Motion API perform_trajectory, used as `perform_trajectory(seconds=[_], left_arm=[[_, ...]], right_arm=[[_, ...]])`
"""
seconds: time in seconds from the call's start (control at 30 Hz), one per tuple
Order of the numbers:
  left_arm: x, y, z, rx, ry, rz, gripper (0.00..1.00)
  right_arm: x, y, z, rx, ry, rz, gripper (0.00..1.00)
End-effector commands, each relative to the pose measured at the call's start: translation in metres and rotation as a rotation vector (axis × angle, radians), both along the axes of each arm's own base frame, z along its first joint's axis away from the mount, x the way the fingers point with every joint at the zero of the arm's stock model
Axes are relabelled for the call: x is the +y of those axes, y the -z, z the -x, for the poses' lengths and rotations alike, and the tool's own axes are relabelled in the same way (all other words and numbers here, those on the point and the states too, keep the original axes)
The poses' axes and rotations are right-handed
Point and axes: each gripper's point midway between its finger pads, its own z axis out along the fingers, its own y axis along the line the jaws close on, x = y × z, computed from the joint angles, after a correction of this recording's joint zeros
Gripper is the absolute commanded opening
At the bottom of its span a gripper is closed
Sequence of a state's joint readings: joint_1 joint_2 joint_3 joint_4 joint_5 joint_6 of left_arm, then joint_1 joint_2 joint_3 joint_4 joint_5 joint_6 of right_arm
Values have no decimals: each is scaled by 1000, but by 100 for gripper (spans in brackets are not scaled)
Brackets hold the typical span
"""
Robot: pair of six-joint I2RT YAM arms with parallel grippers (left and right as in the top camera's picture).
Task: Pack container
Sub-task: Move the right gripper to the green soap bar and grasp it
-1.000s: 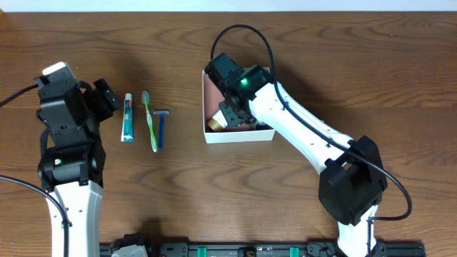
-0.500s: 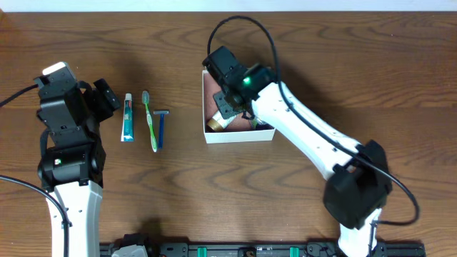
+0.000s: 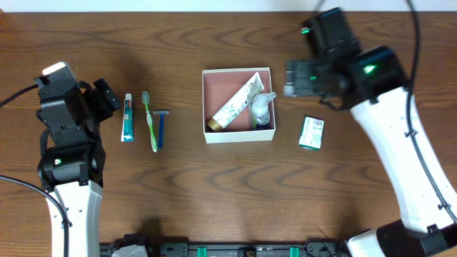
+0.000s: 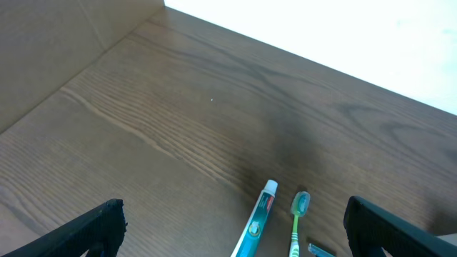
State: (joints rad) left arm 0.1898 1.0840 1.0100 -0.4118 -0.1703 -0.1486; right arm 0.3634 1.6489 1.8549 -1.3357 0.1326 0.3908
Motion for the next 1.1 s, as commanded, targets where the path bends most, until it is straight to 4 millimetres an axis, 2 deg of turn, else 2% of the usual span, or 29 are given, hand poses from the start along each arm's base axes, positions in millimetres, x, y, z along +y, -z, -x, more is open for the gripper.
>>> perform_trajectory(seconds=[0.0, 0.07, 0.17, 0.27, 0.4, 0.5, 0.63, 0.73, 0.9, 1.07], left_arm=[[2, -10, -2, -16, 6, -16, 98], [2, -10, -2, -16, 6, -16, 98], [2, -10, -2, -16, 6, -16, 98], [2, -10, -2, -16, 6, -16, 98], [2, -10, -2, -16, 6, -16, 98], [2, -10, -2, -16, 6, -16, 98], [2, -10, -2, -17, 6, -16, 98], [2, -10, -2, -17, 6, -17, 98], [2, -10, -2, -16, 6, -16, 98], [2, -10, -2, -16, 6, -16, 98]], right_arm=[[-27, 30, 2, 132, 125, -29, 83], [-38, 49, 8, 217, 158, -30, 83], [-37, 81, 18, 333, 163, -55, 78], [-37, 111, 29, 416, 163, -30, 78], [-42, 152, 44, 500, 175, -5, 84], [-46, 178, 48, 510, 203, -8, 99], [-46, 209, 42, 459, 253, -34, 99], [-45, 227, 36, 416, 296, -62, 97], [-45, 245, 30, 358, 324, -86, 83], [-53, 254, 31, 334, 370, -55, 76]])
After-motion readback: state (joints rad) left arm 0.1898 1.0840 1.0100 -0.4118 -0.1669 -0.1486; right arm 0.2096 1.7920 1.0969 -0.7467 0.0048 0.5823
